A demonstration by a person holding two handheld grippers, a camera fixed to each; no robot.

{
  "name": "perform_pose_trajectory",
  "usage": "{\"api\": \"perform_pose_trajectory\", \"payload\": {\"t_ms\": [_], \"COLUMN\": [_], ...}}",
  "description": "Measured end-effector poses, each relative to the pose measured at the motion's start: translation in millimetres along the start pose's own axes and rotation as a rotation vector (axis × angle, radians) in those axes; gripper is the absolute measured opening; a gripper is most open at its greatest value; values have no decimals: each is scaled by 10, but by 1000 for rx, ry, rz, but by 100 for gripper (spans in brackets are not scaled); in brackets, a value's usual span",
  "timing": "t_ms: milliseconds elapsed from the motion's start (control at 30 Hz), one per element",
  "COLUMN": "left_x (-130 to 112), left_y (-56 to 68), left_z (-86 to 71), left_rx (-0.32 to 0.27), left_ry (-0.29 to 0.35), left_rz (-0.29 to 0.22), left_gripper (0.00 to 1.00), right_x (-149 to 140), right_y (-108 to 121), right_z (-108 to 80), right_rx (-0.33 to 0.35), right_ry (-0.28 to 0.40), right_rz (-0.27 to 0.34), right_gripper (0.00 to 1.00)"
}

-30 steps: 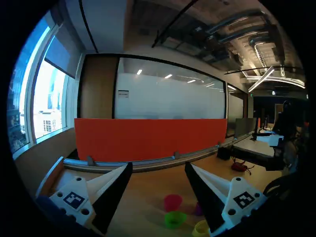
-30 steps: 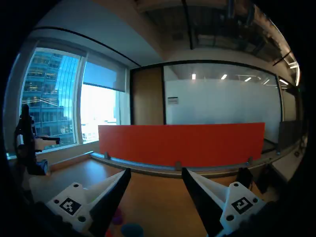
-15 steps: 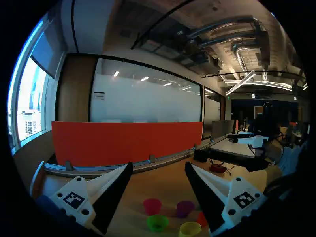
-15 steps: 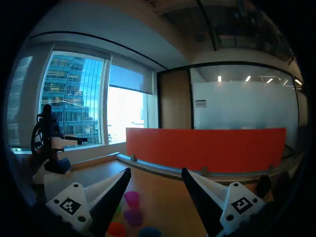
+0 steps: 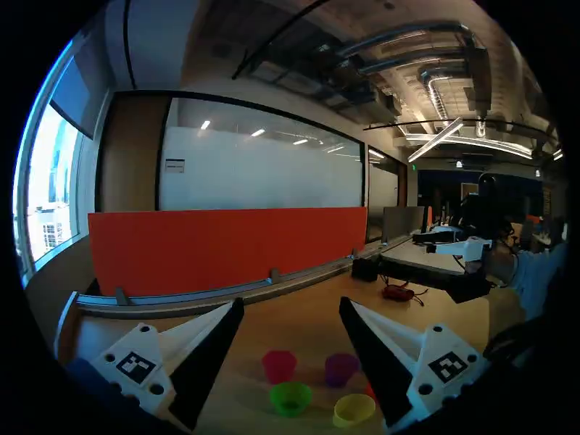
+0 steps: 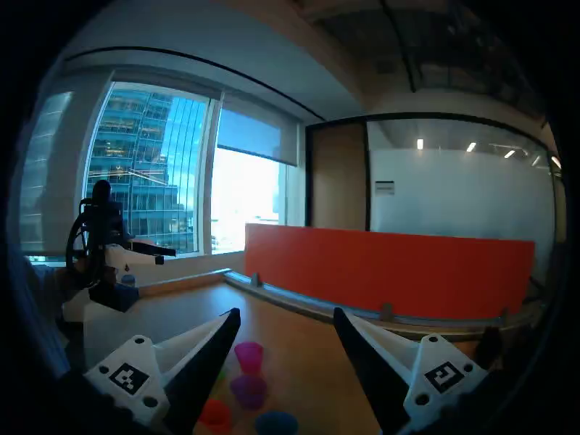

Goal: Pour water

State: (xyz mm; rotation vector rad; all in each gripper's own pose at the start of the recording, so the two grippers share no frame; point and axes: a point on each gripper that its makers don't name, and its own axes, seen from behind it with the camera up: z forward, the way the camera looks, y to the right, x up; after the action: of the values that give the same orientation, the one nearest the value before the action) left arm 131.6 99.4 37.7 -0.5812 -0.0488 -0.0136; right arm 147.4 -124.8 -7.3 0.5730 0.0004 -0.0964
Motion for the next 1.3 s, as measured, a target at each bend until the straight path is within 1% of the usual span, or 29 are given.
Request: {"api": "perform_pose_trajectory", "payload": {"t_ms": [200,400,700,867,1100,1300], "left_x": [-205,-479,-927,-1144,-1453,-1741], "left_y": [-22,-37,-94,-95,-112,-127], "left_z": [21,46,140,176,213,211], "left_rx": [-17,-27,-42,-56,-70,-76], "left_ry": [-35,-85,-166,-206,-264,-321], "left_rz": [11,30,36,48,59,64], "left_gripper": [98,98,98,98,98,98], "right_x": [-259,-570,-1083,-1328,-1666,-1947], "right_y": [-42,-71,-64,-19,2,-15], "right_z": [36,51,59,65,68,51], "right_rx": [32,61,99,108,128,148], "right_ry": [-62,-125,-227,-271,-330,-380], "right_rz": [-28,-40,-30,-29,-22,-20], "right_gripper": [99,99,99,99,99,99]}}
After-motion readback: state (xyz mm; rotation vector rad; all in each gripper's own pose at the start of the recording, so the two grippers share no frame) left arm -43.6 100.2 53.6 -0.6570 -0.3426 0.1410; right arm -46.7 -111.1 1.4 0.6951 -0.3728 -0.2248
